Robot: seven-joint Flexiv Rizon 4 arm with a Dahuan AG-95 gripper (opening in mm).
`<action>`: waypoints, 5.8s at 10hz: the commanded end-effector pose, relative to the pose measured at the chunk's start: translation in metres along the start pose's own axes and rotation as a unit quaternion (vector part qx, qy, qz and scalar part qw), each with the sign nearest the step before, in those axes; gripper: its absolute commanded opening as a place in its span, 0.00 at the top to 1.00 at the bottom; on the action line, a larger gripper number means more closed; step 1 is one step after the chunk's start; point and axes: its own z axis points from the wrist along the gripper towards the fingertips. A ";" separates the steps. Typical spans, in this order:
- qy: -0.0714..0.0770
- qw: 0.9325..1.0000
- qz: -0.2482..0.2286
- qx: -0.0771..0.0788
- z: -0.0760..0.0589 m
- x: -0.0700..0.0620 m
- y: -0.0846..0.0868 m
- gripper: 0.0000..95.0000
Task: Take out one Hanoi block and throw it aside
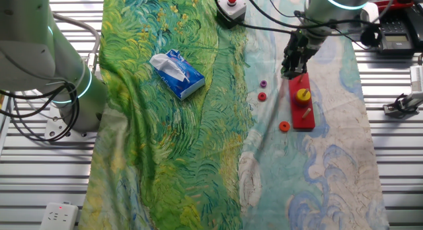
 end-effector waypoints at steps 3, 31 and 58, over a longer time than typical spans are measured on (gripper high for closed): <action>-0.013 0.999 0.029 0.009 0.000 0.001 0.000 1.00; -0.009 0.999 0.041 0.013 0.051 0.056 0.034 0.40; -0.008 0.999 0.048 0.015 0.048 0.058 0.034 1.00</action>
